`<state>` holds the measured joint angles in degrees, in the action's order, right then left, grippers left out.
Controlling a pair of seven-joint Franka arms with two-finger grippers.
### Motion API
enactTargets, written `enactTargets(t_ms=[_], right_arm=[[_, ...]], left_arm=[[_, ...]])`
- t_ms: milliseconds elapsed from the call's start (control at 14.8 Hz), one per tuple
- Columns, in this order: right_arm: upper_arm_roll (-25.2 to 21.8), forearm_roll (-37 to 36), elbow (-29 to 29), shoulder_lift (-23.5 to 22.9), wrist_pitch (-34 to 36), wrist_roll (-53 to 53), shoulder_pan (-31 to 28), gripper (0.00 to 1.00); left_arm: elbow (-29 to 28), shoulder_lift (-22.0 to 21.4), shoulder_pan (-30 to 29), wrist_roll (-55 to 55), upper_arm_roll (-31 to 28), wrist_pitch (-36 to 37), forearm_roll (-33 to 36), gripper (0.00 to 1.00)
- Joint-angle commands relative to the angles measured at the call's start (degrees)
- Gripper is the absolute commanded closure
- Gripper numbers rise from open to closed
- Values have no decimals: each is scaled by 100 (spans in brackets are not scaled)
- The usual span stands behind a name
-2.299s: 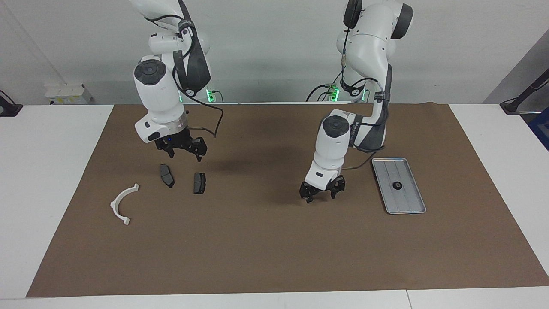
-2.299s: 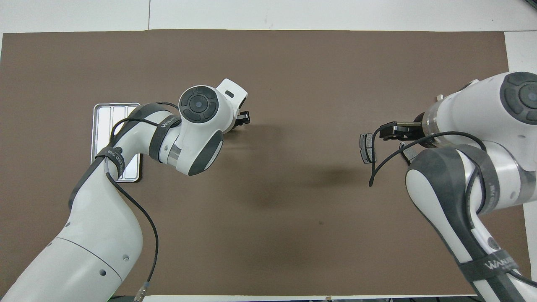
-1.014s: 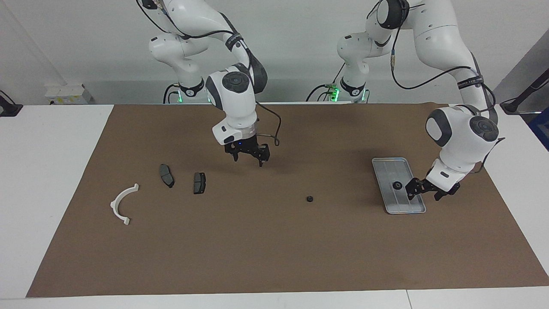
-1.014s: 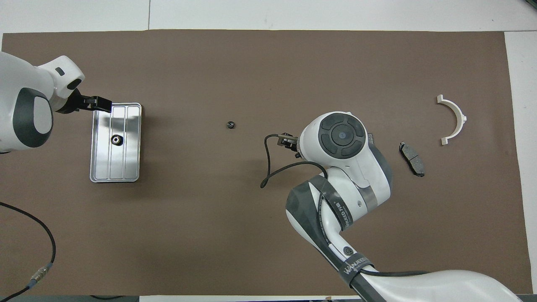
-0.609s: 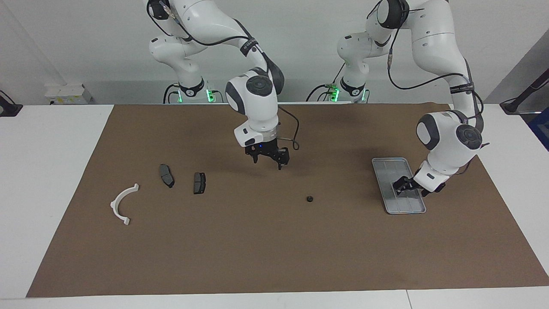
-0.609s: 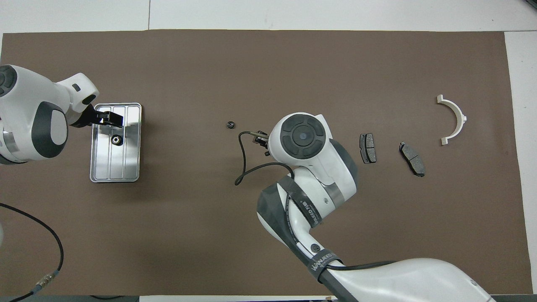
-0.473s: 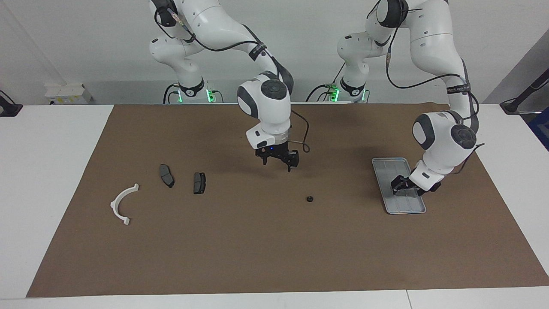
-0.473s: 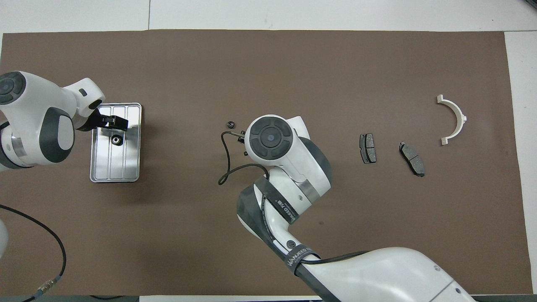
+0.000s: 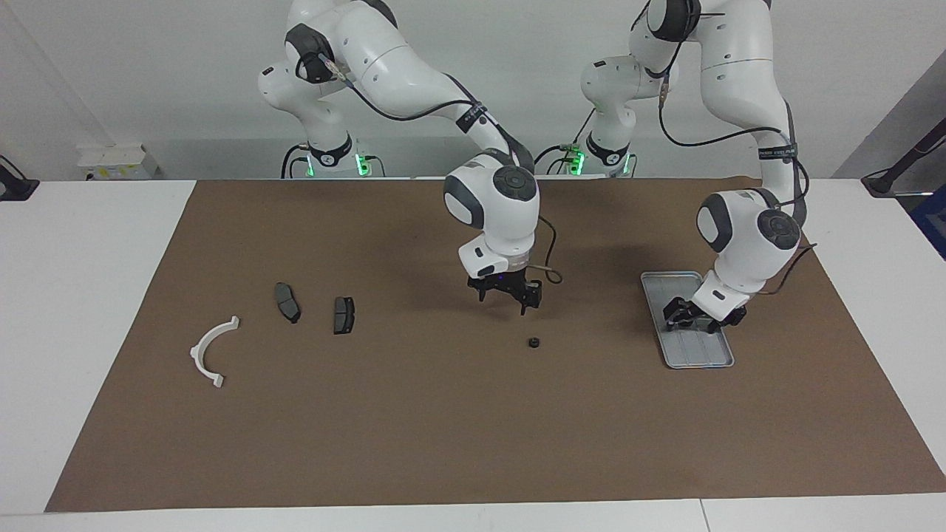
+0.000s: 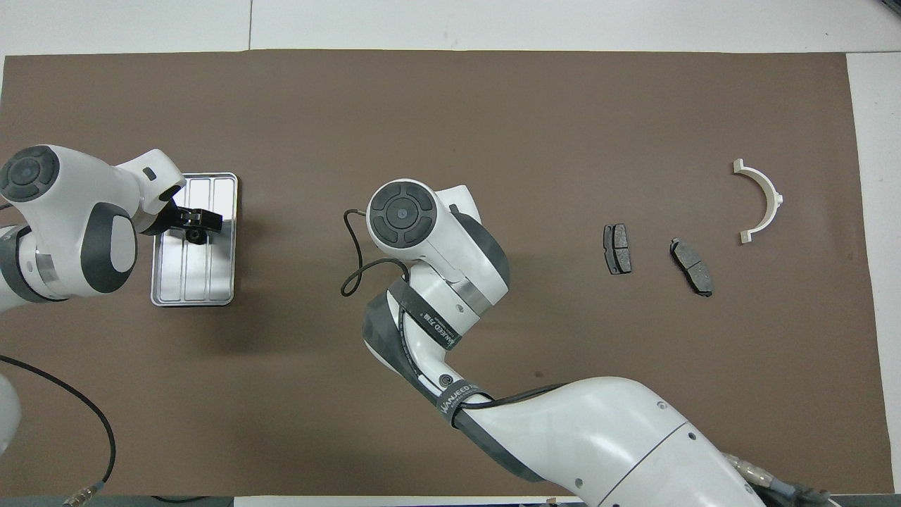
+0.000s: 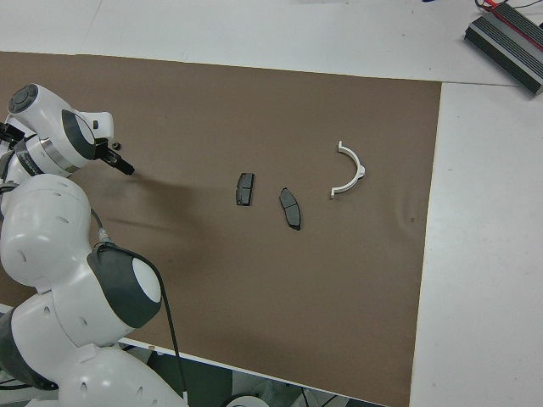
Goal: Place bearing gear from tray to pile
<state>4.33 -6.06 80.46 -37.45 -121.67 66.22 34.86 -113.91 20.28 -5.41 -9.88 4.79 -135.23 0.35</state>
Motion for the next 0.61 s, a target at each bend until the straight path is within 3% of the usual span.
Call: enactTargets(t_ms=[0,541], right_arm=[[-20,-115,-785,-412,319,154,82,0],[-177,-193,-2262,-1589,460,180,389,0]], left_arm=[[-263,-384,40,-67,-57,189,-106,0],[-228,-542,40,-58,-57,463,-106,0]])
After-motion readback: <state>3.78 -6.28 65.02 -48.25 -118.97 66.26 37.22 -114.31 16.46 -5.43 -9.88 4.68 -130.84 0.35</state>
